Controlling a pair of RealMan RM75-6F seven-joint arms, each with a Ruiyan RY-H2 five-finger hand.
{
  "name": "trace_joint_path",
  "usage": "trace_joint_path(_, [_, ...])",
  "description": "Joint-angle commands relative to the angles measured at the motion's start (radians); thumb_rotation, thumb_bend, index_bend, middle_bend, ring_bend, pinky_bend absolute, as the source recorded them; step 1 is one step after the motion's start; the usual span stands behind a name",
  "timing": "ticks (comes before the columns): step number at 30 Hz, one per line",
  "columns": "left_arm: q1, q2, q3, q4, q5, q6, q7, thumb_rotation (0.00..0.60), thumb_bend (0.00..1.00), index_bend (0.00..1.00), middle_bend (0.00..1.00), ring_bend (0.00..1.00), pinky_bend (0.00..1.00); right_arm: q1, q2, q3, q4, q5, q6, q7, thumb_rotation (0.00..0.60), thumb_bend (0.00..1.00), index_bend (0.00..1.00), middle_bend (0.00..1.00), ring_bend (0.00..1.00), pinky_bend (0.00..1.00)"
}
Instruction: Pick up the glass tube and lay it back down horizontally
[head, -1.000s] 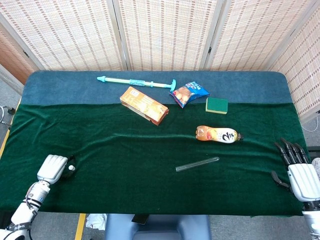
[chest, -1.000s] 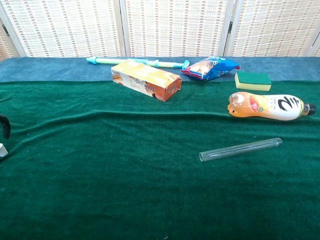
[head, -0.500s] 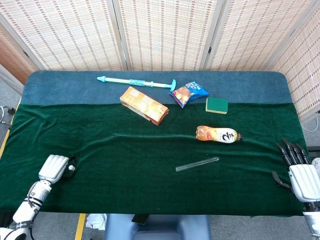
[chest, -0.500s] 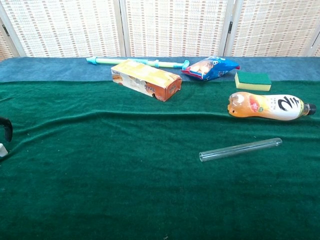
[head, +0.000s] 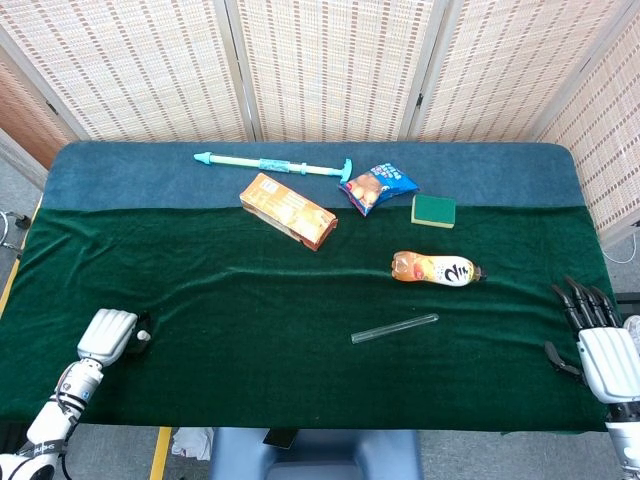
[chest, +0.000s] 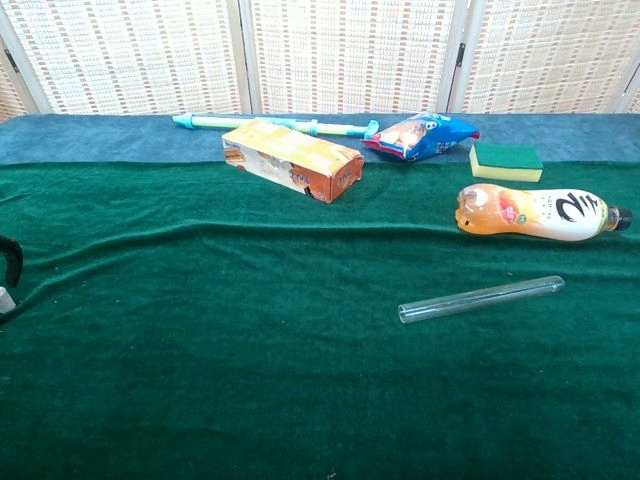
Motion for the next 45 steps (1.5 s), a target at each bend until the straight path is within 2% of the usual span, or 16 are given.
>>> trace_joint_path(1, [0.0,-0.001,0.001,0.0,-0.002,-0.002,0.001,0.6,0.4,0.52,1.0,0.91,0.94,0.0,-0.001,0.0,0.0,0.001,-0.001,-0.001,0.6,0.43,0.0,0.03,0.05,0.0])
trace_joint_path(5, [-0.001,-0.002,0.002,0.002,-0.007,-0.009,0.004,0.6,0.41,0.52,1.0,0.91,0.94,0.001,-0.001,0.001,0.0,0.004,-0.003,-0.001,0.6,0.43,0.0,0.03,0.05,0.0])
trace_joint_path(12, [-0.003,-0.002,0.002,0.008,-0.007,-0.012,-0.003,0.6,0.49,0.53,1.0,0.91,0.94,0.001,0.0,0.001,-0.003,0.003,-0.003,-0.004,0.6,0.43,0.0,0.03,0.05,0.0])
trace_joint_path(25, [0.002,0.003,-0.001,0.002,0.014,0.027,-0.011,0.6,0.49,0.56,1.0,0.91,0.94,0.005,-0.005,0.0,0.0,-0.005,-0.001,-0.002,0.6,0.43,0.0,0.04,0.06,0.0])
trace_joint_path(30, [0.004,0.017,-0.012,-0.017,0.031,0.062,-0.018,0.6,0.49,0.58,1.0,0.91,0.94,0.021,0.0,-0.003,-0.014,-0.028,-0.015,-0.01,0.6,0.43,0.02,0.09,0.08,0.0])
trace_joint_path(33, [0.003,0.033,-0.02,-0.044,0.041,0.082,-0.032,0.6,0.49,0.58,1.0,0.91,0.94,0.054,0.011,-0.007,-0.046,-0.061,-0.05,-0.018,0.6,0.43,0.07,0.17,0.15,0.02])
trace_joint_path(36, [0.003,0.047,-0.025,-0.066,0.053,0.102,-0.027,0.6,0.49,0.58,1.0,0.91,0.94,0.102,0.018,-0.007,-0.082,-0.093,-0.106,-0.032,0.6,0.43,0.15,0.31,0.29,0.15])
trace_joint_path(39, [0.005,0.06,-0.028,-0.089,0.06,0.116,-0.026,0.6,0.49,0.58,1.0,0.91,0.94,0.154,0.016,-0.003,-0.116,-0.112,-0.175,-0.059,0.6,0.43,0.23,0.46,0.47,0.39])
trace_joint_path(40, [0.006,0.065,-0.029,-0.099,0.061,0.12,-0.027,0.6,0.49,0.58,1.0,0.91,0.94,0.178,0.012,-0.002,-0.13,-0.111,-0.212,-0.072,0.6,0.41,0.25,0.51,0.56,0.5])
trace_joint_path(42, [0.009,0.073,-0.029,-0.112,0.063,0.127,-0.03,0.6,0.49,0.58,1.0,0.91,0.94,0.216,0.004,0.001,-0.15,-0.101,-0.277,-0.091,0.6,0.37,0.29,0.6,0.7,0.66])
trace_joint_path(43, [0.01,0.075,-0.029,-0.118,0.064,0.13,-0.031,0.6,0.49,0.58,1.0,0.91,0.94,0.241,-0.004,0.004,-0.159,-0.091,-0.319,-0.105,0.6,0.36,0.3,0.65,0.76,0.72])
trace_joint_path(45, [0.012,0.08,-0.027,-0.127,0.068,0.136,-0.028,0.6,0.49,0.58,1.0,0.91,0.94,0.279,-0.027,0.012,-0.162,-0.07,-0.383,-0.139,0.6,0.36,0.32,0.72,0.82,0.8])
